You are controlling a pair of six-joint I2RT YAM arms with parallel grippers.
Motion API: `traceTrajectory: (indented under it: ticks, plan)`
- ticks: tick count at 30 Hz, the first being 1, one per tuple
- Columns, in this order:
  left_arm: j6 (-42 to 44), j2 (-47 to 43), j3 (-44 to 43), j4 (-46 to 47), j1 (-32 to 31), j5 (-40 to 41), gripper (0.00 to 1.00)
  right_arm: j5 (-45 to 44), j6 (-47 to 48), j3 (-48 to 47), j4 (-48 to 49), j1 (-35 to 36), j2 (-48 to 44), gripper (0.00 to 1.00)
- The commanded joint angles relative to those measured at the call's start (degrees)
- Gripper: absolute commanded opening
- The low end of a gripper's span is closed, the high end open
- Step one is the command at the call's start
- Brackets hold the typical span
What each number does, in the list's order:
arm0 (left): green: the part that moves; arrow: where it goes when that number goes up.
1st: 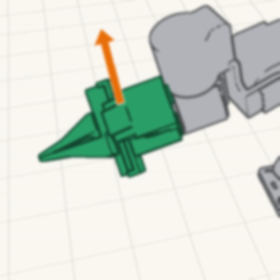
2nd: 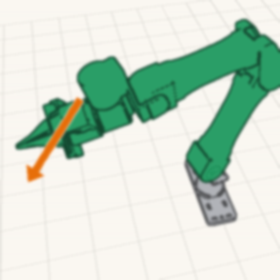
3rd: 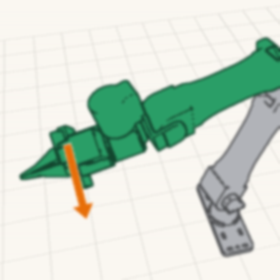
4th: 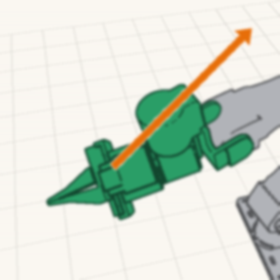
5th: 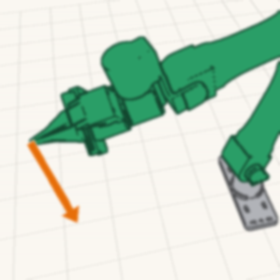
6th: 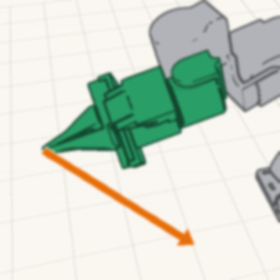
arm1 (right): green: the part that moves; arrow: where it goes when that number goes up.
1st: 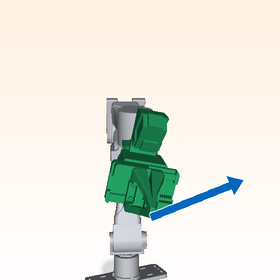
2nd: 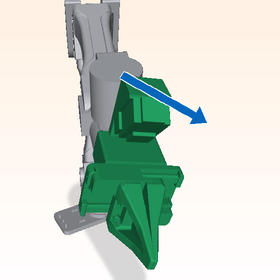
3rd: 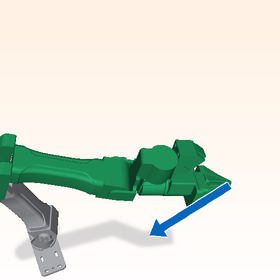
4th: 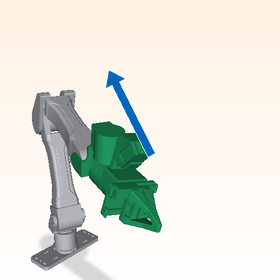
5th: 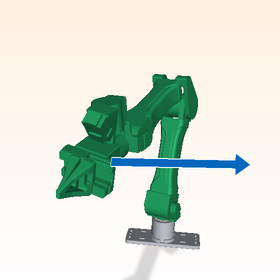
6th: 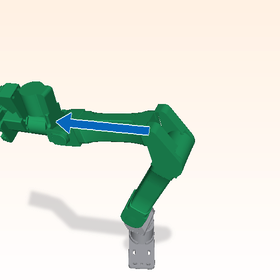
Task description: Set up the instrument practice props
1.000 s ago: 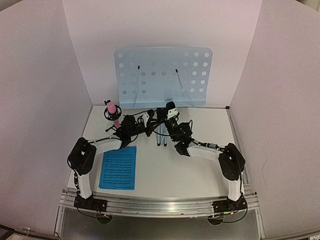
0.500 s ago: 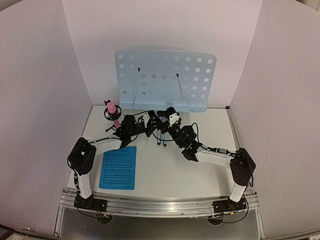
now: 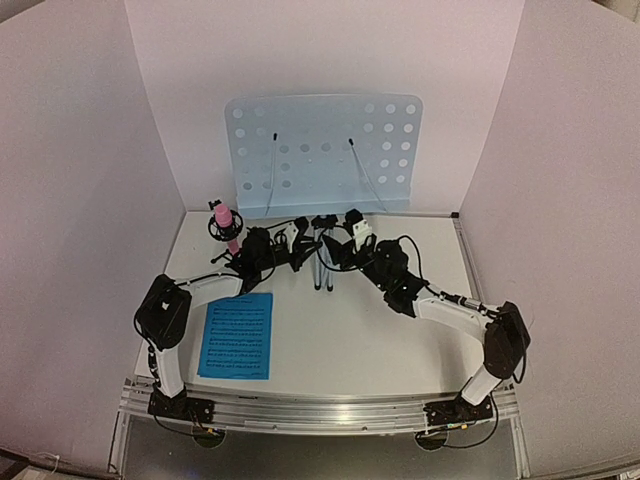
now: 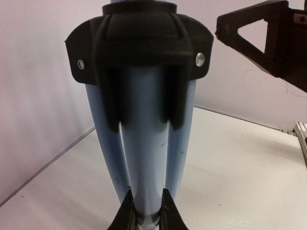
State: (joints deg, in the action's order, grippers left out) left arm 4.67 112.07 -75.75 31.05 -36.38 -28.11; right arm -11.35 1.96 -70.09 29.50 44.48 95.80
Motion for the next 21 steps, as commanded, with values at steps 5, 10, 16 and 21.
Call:
traceTrajectory:
  ticks: [5, 10, 16, 21]
  plan:
    - [4.01, -1.95, -2.43, -2.14, 0.39, -2.15, 0.00, 10.03, -7.22, 1.81, -5.24, -4.33, 1.17, 0.63]
    - [4.23, -2.00, -2.99, -2.63, 0.43, -2.71, 0.00, 14.26, -7.07, -0.35, -5.34, -5.74, 4.53, 0.58]
    - [4.42, -1.58, -3.86, -3.03, 0.43, -2.92, 0.00, 15.19, -6.59, -2.29, -5.46, -5.79, 8.41, 0.57]
    - [4.39, -1.58, -4.14, -3.23, 0.43, -2.87, 0.00, 14.68, -6.66, -4.31, -5.01, -5.87, 10.79, 0.44]
